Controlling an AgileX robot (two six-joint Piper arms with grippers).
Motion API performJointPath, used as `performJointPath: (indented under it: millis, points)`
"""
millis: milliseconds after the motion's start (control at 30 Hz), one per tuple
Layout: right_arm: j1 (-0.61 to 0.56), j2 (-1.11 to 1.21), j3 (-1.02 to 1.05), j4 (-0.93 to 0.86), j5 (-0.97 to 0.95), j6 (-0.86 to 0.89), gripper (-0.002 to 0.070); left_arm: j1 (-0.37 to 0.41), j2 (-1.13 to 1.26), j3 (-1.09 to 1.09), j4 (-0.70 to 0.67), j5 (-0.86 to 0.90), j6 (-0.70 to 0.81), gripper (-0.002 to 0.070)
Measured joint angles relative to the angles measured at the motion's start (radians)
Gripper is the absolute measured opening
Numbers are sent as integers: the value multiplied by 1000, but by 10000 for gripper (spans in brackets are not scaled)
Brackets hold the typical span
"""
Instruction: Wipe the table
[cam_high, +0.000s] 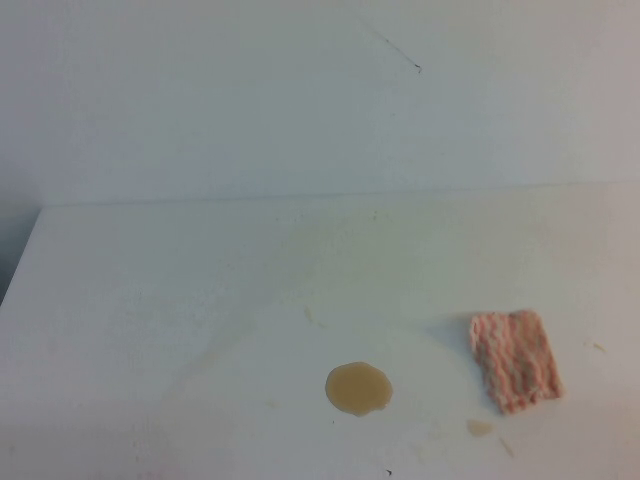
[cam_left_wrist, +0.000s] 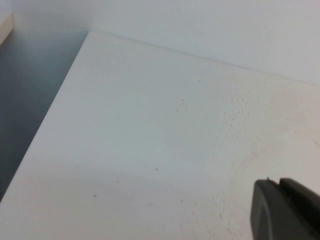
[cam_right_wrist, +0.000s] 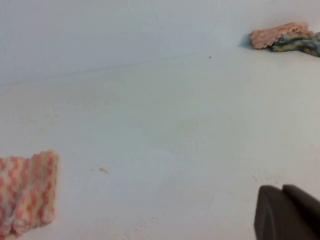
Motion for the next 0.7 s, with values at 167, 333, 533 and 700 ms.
performJointPath:
  millis: [167, 333, 533, 700]
  points:
    - [0, 0, 0, 0, -79, 0, -4, -25, 0, 0, 0, 0, 0, -1]
    - [0, 0, 0, 0, -217, 0, -3, -27, 0, 0, 0, 0, 0, -1]
    - [0, 0, 0, 5, -455, 3, -4, -27, 0, 0, 0, 0, 0, -1]
    - [0, 0, 0, 20, -694, 92, -3, -27, 0, 0, 0, 0, 0, -1]
